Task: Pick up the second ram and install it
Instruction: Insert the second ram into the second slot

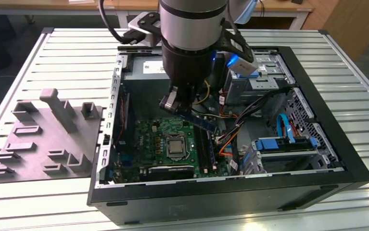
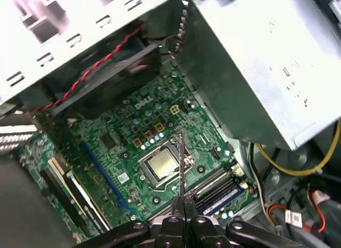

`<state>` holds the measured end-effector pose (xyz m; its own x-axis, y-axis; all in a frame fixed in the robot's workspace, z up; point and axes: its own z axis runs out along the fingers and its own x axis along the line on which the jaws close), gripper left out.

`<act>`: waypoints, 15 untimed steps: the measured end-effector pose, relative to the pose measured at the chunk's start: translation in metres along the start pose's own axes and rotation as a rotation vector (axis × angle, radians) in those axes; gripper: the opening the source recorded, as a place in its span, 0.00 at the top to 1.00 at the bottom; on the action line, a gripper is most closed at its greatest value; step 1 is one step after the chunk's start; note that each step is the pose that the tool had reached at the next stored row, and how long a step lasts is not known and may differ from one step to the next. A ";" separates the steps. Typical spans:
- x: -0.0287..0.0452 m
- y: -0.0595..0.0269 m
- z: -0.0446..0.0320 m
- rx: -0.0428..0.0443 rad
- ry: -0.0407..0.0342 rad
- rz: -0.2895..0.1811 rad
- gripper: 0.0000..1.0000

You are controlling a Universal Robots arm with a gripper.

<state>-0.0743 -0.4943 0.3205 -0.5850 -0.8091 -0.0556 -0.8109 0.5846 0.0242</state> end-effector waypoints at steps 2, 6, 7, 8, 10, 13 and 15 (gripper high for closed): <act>0.0000 0.0000 0.0005 0.0021 -0.0008 0.038 0.89; 0.0001 0.0000 0.0017 0.0061 -0.0025 0.109 0.89; 0.0001 0.0000 0.0020 0.0071 -0.0029 0.127 0.89; 0.0002 0.0000 0.0023 0.0081 -0.0033 0.145 0.89; 0.0002 -0.0001 0.0028 0.0102 -0.0042 0.183 0.89; 0.0002 -0.0001 0.0036 0.0132 -0.0055 0.237 0.89; 0.0002 -0.0001 0.0040 0.0152 -0.0065 0.273 0.89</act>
<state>-0.0743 -0.4943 0.3165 -0.7816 -0.6213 -0.0554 -0.6232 0.7817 0.0241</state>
